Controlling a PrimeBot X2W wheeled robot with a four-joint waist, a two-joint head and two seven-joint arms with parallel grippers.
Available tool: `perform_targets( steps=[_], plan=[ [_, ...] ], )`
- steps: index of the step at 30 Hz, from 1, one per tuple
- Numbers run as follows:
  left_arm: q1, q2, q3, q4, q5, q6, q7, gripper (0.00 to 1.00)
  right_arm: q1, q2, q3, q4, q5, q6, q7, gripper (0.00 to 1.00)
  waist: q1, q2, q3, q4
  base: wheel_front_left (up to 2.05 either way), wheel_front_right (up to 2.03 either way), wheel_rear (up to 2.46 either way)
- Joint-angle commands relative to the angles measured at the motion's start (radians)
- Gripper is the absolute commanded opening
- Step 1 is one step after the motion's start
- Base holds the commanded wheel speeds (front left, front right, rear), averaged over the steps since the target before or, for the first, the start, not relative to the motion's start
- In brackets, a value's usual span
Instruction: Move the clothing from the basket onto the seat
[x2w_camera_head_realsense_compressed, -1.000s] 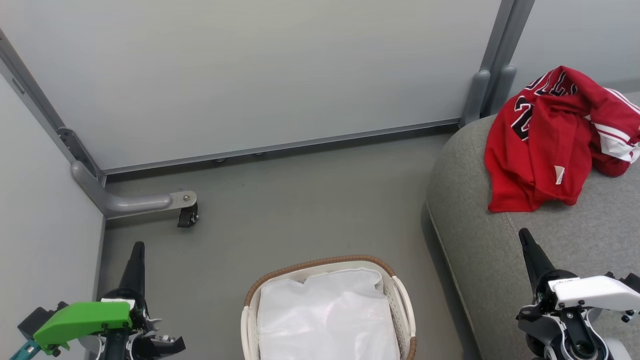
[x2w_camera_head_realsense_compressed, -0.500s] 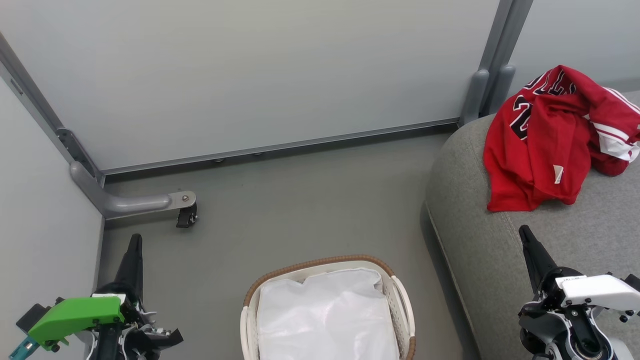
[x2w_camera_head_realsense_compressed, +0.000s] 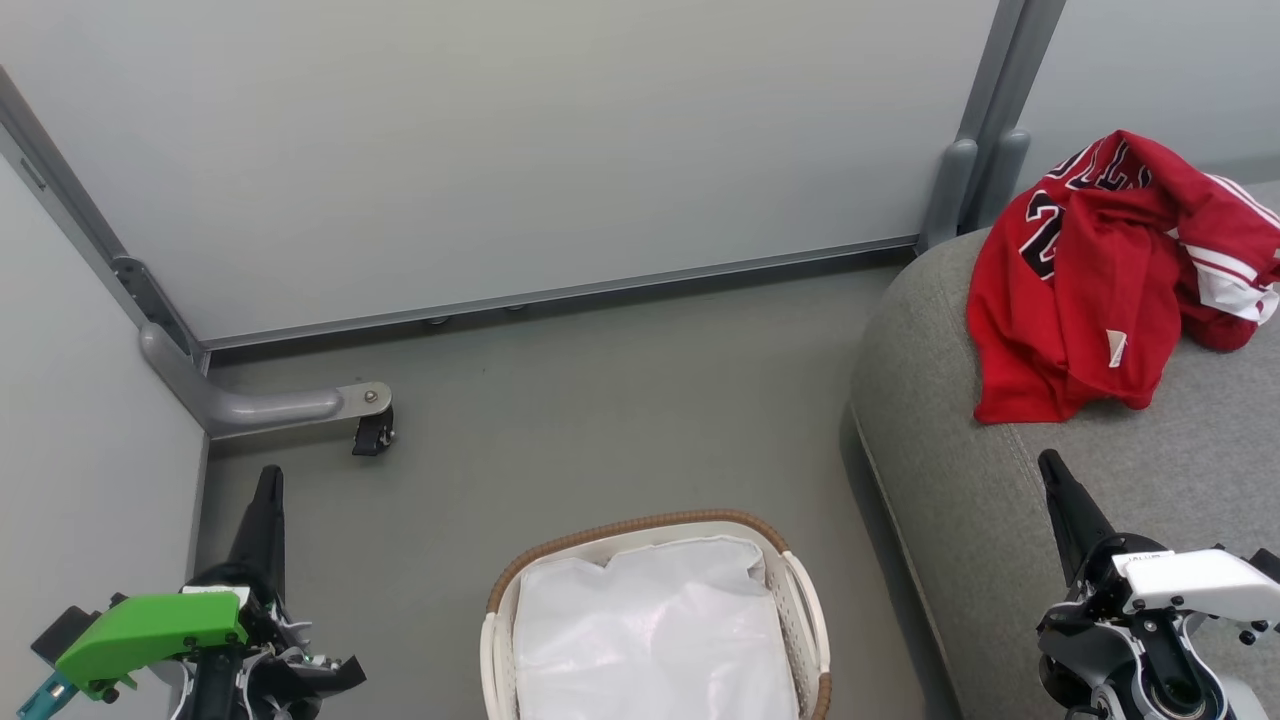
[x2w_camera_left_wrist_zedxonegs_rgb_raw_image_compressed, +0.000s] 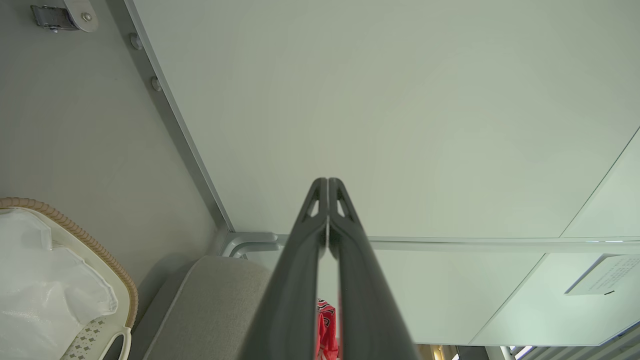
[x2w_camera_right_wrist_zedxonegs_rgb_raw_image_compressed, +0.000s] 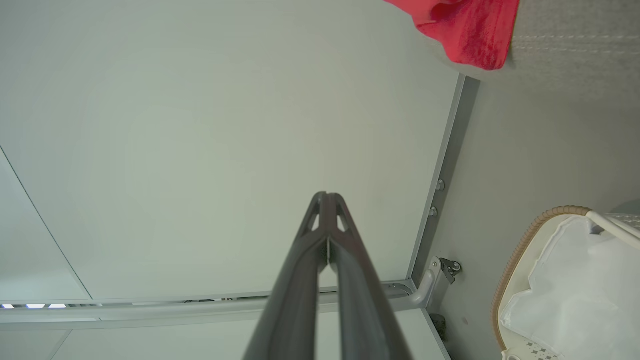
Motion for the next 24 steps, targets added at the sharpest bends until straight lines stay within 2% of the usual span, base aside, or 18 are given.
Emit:
perform_targets(
  steps=[1, 24],
  plan=[
    [-0.010, 0.007, 0.002, -0.002, -0.005, -0.004, 0.003, 0.00, -0.009, -0.006, -0.002, -0.004, 0.003, 0.000, 0.003, 0.00, 0.0000, 0.0000, 0.000, 0.000, 0.00, 0.00, 0.00],
    [-0.010, 0.007, 0.002, -0.002, -0.005, -0.004, 0.003, 0.00, -0.009, -0.006, -0.002, -0.004, 0.003, 0.000, 0.003, 0.00, 0.0000, 0.0000, 0.000, 0.000, 0.00, 0.00, 0.00]
  ],
)
